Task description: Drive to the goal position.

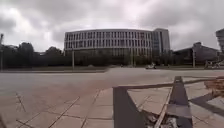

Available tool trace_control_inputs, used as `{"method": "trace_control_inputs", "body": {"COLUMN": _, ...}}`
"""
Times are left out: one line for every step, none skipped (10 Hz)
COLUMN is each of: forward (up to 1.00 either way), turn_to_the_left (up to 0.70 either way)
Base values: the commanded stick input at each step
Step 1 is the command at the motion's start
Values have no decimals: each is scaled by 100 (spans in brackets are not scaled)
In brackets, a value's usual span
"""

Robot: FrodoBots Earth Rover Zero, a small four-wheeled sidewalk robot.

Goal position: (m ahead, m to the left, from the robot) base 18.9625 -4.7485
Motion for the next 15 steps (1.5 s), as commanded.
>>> {"method": "trace_control_inputs", "body": {"forward": 85, "turn_to_the_left": -1}}
{"method": "trace_control_inputs", "body": {"forward": 85, "turn_to_the_left": -13}}
{"method": "trace_control_inputs", "body": {"forward": 85, "turn_to_the_left": -24}}
{"method": "trace_control_inputs", "body": {"forward": 85, "turn_to_the_left": -24}}
{"method": "trace_control_inputs", "body": {"forward": 85, "turn_to_the_left": -24}}
{"method": "trace_control_inputs", "body": {"forward": 85, "turn_to_the_left": -24}}
{"method": "trace_control_inputs", "body": {"forward": 85, "turn_to_the_left": -24}}
{"method": "trace_control_inputs", "body": {"forward": 85, "turn_to_the_left": -24}}
{"method": "trace_control_inputs", "body": {"forward": 85, "turn_to_the_left": -22}}
{"method": "trace_control_inputs", "body": {"forward": 85, "turn_to_the_left": -3}}
{"method": "trace_control_inputs", "body": {"forward": 85, "turn_to_the_left": 0}}
{"method": "trace_control_inputs", "body": {"forward": 85, "turn_to_the_left": 0}}
{"method": "trace_control_inputs", "body": {"forward": 85, "turn_to_the_left": 0}}
{"method": "trace_control_inputs", "body": {"forward": 85, "turn_to_the_left": 0}}
{"method": "trace_control_inputs", "body": {"forward": 85, "turn_to_the_left": -11}}
